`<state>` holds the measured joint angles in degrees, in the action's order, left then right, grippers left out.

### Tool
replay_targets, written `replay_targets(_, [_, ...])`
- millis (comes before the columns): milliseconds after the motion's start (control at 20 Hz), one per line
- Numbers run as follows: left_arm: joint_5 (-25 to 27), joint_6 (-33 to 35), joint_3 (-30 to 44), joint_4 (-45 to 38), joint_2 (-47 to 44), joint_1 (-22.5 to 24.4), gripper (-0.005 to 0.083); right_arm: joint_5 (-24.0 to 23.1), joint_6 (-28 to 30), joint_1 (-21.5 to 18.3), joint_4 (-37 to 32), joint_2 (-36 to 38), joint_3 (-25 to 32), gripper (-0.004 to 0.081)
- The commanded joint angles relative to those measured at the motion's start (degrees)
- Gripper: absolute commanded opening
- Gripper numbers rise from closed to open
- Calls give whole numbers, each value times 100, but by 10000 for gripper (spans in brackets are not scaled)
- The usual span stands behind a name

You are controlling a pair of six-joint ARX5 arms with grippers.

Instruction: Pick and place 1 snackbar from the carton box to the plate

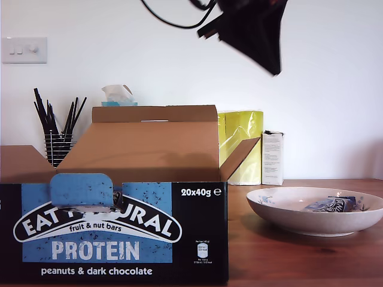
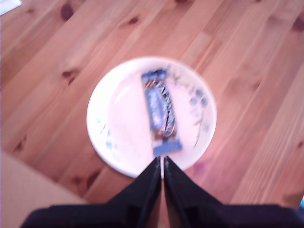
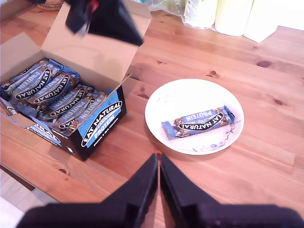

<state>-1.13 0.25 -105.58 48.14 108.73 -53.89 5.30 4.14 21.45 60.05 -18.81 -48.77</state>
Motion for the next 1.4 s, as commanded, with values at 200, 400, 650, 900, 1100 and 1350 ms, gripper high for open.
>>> replay_targets(200, [31,-142,2059,-1086,-1547,282,-20,70,-31,-9,-120,74,-83,-13])
replay_targets(400, [33,-348,3379,-1849,-2708,787,-20,66,-109,-9,-435,74,-70,-13])
replay_targets(650, [210,-542,4610,-2321,-3934,1438,-20,9,-111,-11,-1239,70,450,-13])
replay_targets(900, [577,-632,5665,-2573,-5209,1930,-20,-157,-61,-184,-2302,70,1080,-13])
replay_targets(1100, [612,-645,6371,-2623,-6306,2566,-20,83,-92,-566,-2946,20,1451,-13])
replay_targets(1350, [612,-627,7088,-2588,-7685,3397,-20,319,-627,-1167,-3523,-164,1510,-13])
